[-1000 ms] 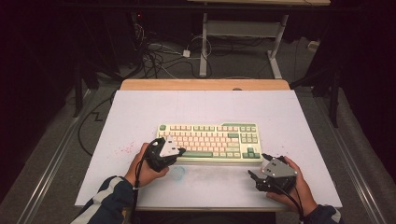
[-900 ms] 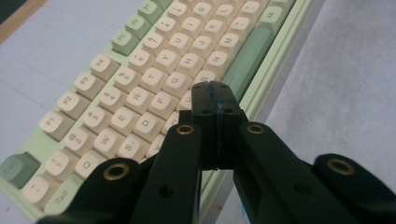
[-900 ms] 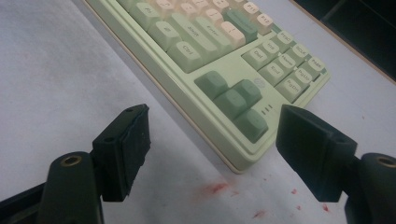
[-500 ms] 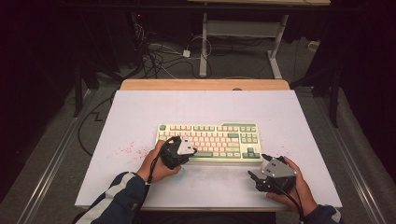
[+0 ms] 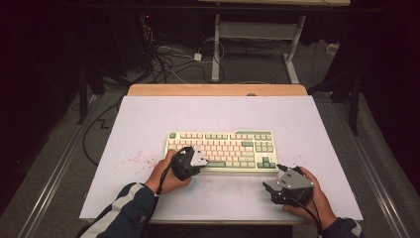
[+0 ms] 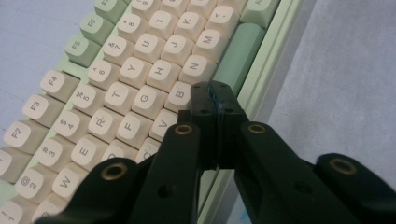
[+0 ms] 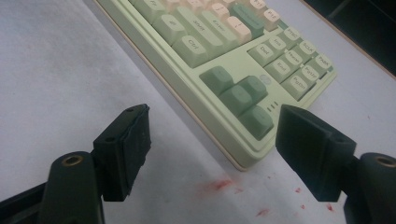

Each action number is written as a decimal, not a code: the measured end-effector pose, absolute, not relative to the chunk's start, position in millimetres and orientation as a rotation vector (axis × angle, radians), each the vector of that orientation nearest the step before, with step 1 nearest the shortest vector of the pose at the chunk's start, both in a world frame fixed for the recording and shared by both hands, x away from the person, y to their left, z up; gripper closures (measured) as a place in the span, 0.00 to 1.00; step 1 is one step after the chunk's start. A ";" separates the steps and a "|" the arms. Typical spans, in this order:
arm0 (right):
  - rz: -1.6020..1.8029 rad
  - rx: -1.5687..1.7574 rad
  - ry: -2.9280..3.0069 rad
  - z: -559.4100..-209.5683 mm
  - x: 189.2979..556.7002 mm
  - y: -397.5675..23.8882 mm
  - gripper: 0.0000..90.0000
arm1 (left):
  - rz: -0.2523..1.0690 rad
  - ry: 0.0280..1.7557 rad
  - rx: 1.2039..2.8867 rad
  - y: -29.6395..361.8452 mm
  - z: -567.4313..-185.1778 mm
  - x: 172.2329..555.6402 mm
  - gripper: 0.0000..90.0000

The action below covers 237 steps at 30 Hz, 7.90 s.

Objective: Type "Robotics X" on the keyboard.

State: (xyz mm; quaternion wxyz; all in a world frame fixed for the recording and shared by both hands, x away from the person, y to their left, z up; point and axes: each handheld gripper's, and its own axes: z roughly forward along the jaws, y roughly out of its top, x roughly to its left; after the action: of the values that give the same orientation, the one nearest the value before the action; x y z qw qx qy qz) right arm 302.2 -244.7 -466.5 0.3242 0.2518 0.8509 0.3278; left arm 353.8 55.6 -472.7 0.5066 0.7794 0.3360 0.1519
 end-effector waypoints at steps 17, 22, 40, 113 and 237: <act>0.857 0.661 2.231 -466.5 302.5 -245.1 0.31 | 0.404 0.794 1.802 69.2 -453.8 352.8 0.89; 0.853 0.661 2.231 -466.5 302.5 -244.9 0.31 | 0.434 0.797 1.777 72.1 -450.9 354.3 0.79; 0.853 0.676 2.209 -464.4 302.5 -247.3 0.32 | 0.600 0.782 1.698 96.1 -452.0 347.3 0.33; 0.929 0.642 2.378 -447.2 377.7 -182.9 1.00 | 0.612 1.036 1.678 175.8 -490.3 317.1 0.22; 0.941 0.672 2.352 -460.5 377.9 -188.1 1.00 | 0.439 0.965 1.845 91.9 -463.6 372.8 0.95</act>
State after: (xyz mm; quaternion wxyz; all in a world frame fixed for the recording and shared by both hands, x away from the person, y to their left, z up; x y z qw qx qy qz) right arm 377.9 -188.1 -460.5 0.2573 0.2476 0.8673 0.3469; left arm 372.8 91.9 -463.6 0.4856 0.7580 0.3963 0.1804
